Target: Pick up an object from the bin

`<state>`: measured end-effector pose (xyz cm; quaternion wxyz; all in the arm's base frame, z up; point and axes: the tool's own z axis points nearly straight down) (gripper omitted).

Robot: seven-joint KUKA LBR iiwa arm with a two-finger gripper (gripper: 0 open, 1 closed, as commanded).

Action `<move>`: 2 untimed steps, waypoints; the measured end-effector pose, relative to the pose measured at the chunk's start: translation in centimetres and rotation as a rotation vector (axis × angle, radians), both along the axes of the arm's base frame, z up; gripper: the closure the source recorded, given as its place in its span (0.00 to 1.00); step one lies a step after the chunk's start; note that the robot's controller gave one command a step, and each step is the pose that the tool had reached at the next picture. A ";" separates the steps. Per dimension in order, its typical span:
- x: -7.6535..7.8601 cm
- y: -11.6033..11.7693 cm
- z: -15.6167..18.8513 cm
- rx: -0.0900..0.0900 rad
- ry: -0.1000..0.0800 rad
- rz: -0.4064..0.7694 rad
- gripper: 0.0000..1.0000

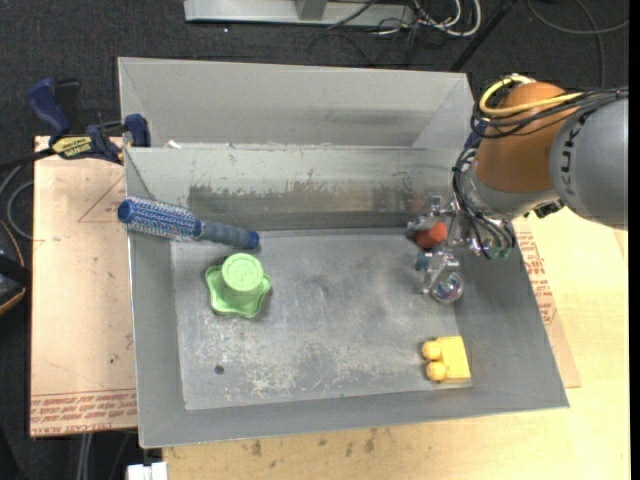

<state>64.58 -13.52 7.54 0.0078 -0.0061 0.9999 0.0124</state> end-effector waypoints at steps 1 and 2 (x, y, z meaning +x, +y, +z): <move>0.0 -0.1 0.1 -0.002 0.001 -0.002 1.00; 0.4 0.0 7.1 -0.026 0.003 0.000 1.00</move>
Offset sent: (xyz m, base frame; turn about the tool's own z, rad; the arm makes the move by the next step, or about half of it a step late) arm 0.0000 0.0000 0.0000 0.0000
